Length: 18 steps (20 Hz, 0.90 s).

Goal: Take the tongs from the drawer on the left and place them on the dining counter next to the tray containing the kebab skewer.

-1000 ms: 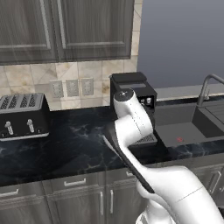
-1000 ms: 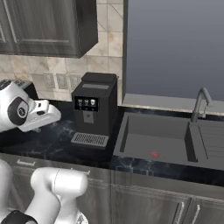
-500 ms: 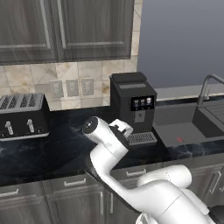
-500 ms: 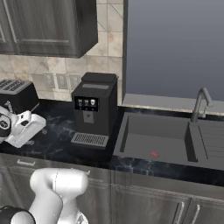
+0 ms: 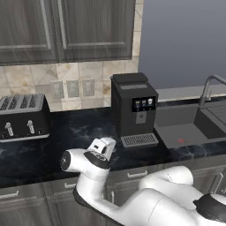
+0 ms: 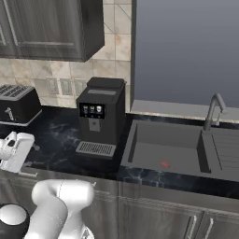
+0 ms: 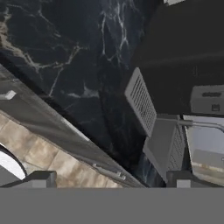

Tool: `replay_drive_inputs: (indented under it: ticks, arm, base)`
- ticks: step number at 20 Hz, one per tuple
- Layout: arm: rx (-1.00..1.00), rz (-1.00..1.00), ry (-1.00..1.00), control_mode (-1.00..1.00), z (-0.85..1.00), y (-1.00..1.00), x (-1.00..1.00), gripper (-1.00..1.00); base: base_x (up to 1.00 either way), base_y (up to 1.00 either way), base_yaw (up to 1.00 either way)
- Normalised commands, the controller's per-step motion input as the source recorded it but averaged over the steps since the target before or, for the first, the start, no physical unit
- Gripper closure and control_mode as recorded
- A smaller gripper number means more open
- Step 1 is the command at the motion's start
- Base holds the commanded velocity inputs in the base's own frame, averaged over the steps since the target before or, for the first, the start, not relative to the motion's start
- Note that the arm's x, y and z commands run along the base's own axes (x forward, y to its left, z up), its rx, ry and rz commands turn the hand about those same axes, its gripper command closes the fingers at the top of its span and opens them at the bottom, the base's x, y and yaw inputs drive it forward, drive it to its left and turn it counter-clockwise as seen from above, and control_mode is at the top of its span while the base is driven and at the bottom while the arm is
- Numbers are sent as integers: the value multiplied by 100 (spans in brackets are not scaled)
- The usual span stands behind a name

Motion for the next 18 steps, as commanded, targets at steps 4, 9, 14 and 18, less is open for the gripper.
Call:
replay_drive_inputs:
  ticks: [4, 9, 14, 18]
  arm:
    - [-21, 8, 7, -100, -25, 41, 0, -100]
    - [-15, 7, 2, -100, -13, 39, 0, -100]
    - [-12, 2, 0, -100, -28, 34, 0, -100]
    - [-12, 1, 0, -100, -45, 28, 0, -100]
  base:
    - [0, 0, 0]
    - [0, 0, 0]
    - [0, 0, 0]
    - [0, 0, 0]
